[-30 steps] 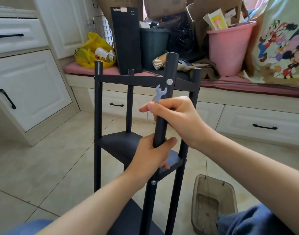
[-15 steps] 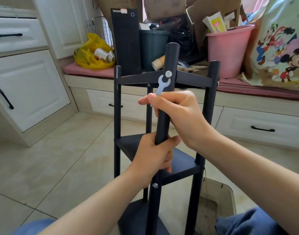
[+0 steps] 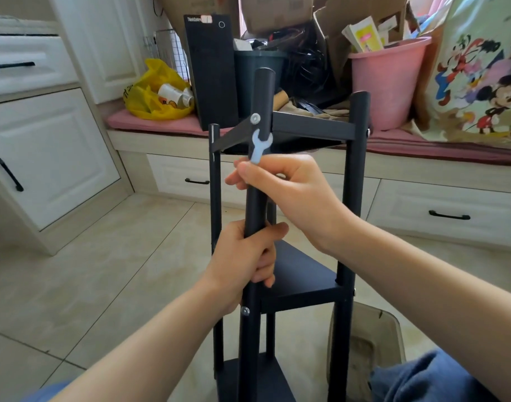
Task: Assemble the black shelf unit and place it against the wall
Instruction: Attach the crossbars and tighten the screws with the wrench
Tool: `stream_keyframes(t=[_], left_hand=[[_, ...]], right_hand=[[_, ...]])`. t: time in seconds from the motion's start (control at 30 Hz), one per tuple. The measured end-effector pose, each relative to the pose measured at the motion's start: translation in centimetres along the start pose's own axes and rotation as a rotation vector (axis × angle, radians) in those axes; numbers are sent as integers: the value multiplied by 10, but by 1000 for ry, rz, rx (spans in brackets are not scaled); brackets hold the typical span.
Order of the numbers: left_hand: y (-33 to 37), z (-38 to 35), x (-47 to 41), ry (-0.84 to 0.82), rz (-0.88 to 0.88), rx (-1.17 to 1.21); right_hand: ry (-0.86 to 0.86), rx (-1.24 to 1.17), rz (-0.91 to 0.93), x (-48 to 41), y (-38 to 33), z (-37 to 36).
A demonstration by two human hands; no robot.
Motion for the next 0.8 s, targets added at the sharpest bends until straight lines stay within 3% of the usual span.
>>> stream_keyframes(t=[0.2, 0.4, 0.8], left_hand=[[7, 19, -7, 88, -34, -75], [6, 24, -5, 29, 5, -57], [3, 12, 13, -124, 10, -73]], right_hand=[[9, -72, -177, 4, 16, 5], [-15, 31, -359, 3, 31, 8], [121, 229, -196, -11, 27, 6]])
Point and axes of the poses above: each hand's wrist, its own x-axis away from the middle knuckle, its own z-axis out of the back of the hand, y = z × x, the point moved 3 cm from there along -x, towards the middle knuckle, and after that the axes turned 4 degrees about x, right-handed, at the moved point
